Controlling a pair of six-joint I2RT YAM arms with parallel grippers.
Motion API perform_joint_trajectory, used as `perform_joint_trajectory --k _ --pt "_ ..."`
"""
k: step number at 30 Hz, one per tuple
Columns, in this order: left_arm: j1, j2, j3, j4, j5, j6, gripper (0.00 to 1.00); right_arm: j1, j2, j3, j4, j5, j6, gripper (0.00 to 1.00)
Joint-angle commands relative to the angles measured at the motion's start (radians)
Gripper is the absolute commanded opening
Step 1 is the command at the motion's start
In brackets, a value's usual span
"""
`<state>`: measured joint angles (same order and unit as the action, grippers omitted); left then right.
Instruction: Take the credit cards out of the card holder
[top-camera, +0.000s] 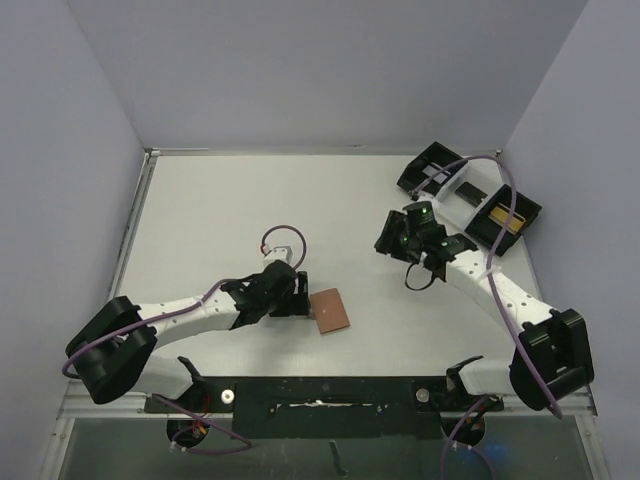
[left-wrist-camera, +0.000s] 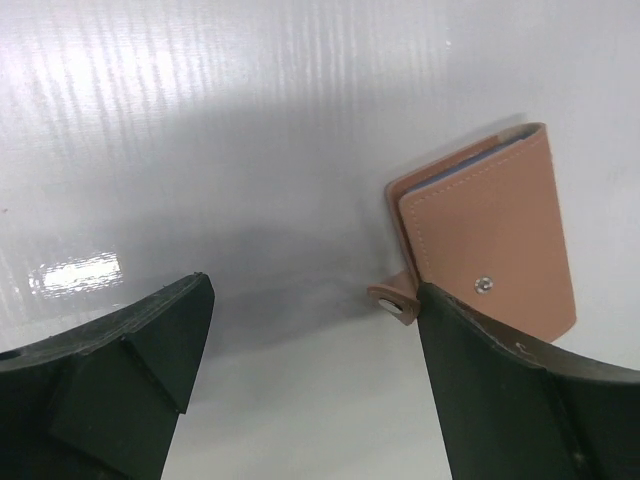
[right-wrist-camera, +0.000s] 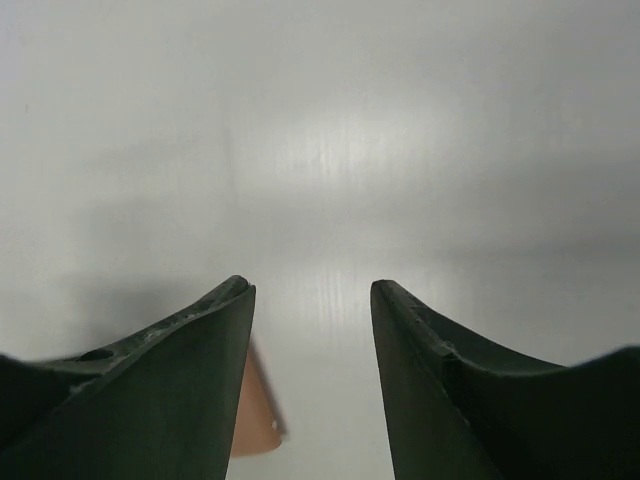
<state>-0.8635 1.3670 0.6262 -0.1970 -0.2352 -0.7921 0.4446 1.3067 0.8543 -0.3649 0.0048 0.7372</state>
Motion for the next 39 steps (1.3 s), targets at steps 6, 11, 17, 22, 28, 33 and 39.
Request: perform_joint_trajectory --k 6,11,17,22,28,33,39 --pt "0.009 -0.013 0.004 0.12 0.132 0.015 0.71 -0.284 0.122 0.319 -0.201 0.317 -0.161 0.54" --pt "0.013 -0.037 -0.012 0.093 0.121 0.021 0.67 -0.391 0.285 0.462 -0.2 0.297 -0.211 0.57" --pt "0.038 -0.104 -0.022 0.036 0.098 0.039 0.67 -0.442 0.429 0.625 -0.199 0.268 -0.237 0.67" --pt "0.072 -0.139 -0.022 0.014 0.121 0.07 0.68 -0.478 0.502 0.697 -0.184 0.263 -0.242 0.7" --pt "0.088 -0.204 0.0 -0.017 0.11 0.088 0.76 -0.497 0.606 0.809 -0.2 0.263 -0.258 0.68" --pt "0.114 -0.272 0.005 -0.046 0.07 0.103 0.83 -0.5 0.696 0.938 -0.245 0.219 -0.267 0.66" --pt "0.143 -0.353 0.008 -0.08 0.029 0.115 0.86 -0.498 0.765 1.036 -0.262 0.176 -0.256 0.66"
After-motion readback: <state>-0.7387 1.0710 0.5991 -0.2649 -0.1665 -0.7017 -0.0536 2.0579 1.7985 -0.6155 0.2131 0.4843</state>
